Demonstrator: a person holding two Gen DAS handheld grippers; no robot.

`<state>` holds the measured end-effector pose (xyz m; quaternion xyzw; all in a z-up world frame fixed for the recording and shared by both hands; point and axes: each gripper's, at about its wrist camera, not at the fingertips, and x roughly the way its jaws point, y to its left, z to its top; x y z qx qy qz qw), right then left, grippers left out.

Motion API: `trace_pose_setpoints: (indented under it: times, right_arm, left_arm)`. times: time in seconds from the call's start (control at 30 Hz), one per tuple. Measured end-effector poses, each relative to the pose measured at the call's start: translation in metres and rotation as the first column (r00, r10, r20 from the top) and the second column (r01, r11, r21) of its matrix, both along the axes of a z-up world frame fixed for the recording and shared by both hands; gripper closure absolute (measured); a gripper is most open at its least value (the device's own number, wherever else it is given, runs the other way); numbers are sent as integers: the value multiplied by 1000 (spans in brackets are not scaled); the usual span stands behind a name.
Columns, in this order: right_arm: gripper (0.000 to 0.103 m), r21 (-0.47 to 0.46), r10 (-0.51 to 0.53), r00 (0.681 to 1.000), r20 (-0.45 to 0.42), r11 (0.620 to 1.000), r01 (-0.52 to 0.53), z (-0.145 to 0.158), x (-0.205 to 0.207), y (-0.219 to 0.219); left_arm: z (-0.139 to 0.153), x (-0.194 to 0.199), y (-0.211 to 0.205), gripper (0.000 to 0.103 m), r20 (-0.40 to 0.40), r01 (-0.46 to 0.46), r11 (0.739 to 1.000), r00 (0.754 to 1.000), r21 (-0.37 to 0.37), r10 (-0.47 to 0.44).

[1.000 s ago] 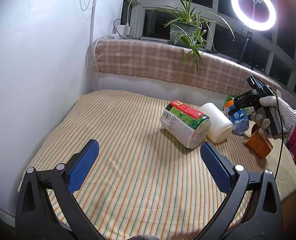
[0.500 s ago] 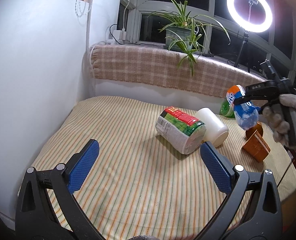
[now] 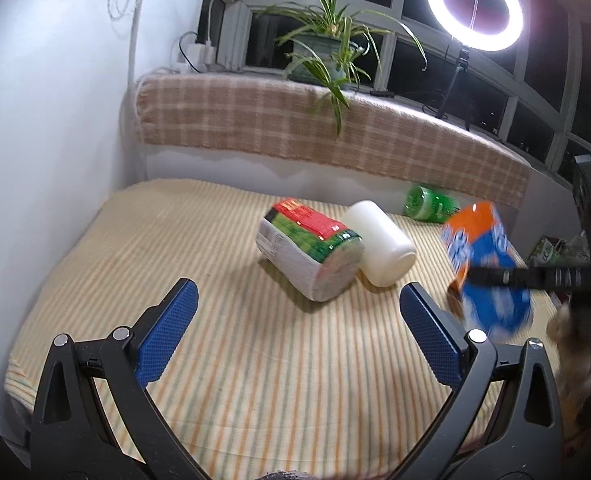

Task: Flip cup upright
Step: 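Lift the bottle with the right gripper and lower it onto the table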

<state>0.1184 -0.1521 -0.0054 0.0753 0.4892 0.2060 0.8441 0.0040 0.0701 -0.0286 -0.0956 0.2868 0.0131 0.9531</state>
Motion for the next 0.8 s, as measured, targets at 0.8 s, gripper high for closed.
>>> trace_pose_setpoints:
  times: [0.8]
  right_arm:
    - [38, 74, -62, 986, -156, 994, 75, -78, -17, 0]
  left_arm:
    - [1, -2, -14, 0, -39, 56, 998, 998, -40, -58]
